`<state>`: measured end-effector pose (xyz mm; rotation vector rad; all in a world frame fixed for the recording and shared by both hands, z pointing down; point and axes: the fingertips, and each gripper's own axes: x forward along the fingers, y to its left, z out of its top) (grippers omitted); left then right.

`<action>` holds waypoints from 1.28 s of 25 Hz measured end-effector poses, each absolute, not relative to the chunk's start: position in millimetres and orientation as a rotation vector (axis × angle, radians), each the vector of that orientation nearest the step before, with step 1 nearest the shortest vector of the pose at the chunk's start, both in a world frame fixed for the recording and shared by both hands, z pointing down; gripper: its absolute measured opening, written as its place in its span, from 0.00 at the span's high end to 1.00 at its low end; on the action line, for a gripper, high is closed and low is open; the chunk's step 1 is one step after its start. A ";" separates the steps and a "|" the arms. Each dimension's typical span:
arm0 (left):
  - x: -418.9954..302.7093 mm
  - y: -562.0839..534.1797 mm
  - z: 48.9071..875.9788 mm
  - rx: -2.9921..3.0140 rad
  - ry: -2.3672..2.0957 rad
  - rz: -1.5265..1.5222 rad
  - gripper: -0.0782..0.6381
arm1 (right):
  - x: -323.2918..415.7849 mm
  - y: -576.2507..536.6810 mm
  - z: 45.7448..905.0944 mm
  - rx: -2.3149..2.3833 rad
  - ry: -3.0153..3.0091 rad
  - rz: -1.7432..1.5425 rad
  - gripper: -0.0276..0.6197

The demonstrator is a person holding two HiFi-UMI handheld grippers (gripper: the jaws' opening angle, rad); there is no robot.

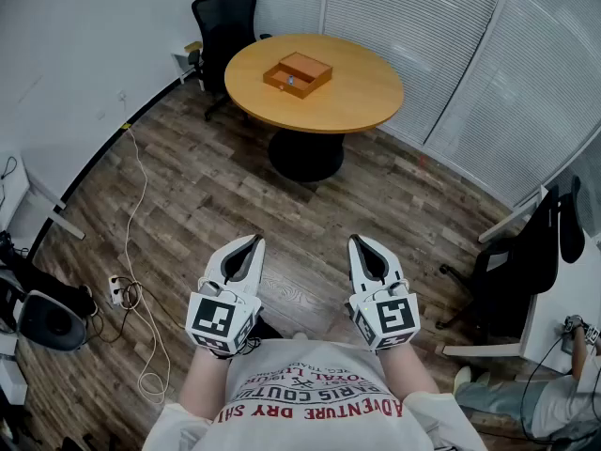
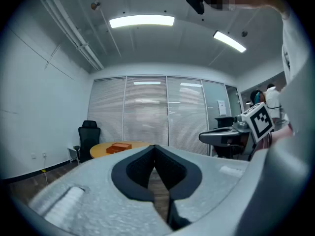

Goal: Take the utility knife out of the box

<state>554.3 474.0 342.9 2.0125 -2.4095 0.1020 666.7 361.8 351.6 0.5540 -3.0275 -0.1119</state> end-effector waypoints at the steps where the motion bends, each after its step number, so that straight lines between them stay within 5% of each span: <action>1: 554.3 474.0 342.8 2.016 -2.407 0.104 0.90 | 666.4 362.5 351.9 0.554 -3.027 -0.106 0.95; 20: 514.4 466.6 351.0 2.002 -2.401 0.070 0.90 | 643.0 345.0 360.4 0.696 -3.023 0.019 0.95; 32: 417.3 424.2 365.9 1.997 -2.341 0.074 0.90 | 547.0 309.4 374.1 0.699 -2.996 0.068 0.95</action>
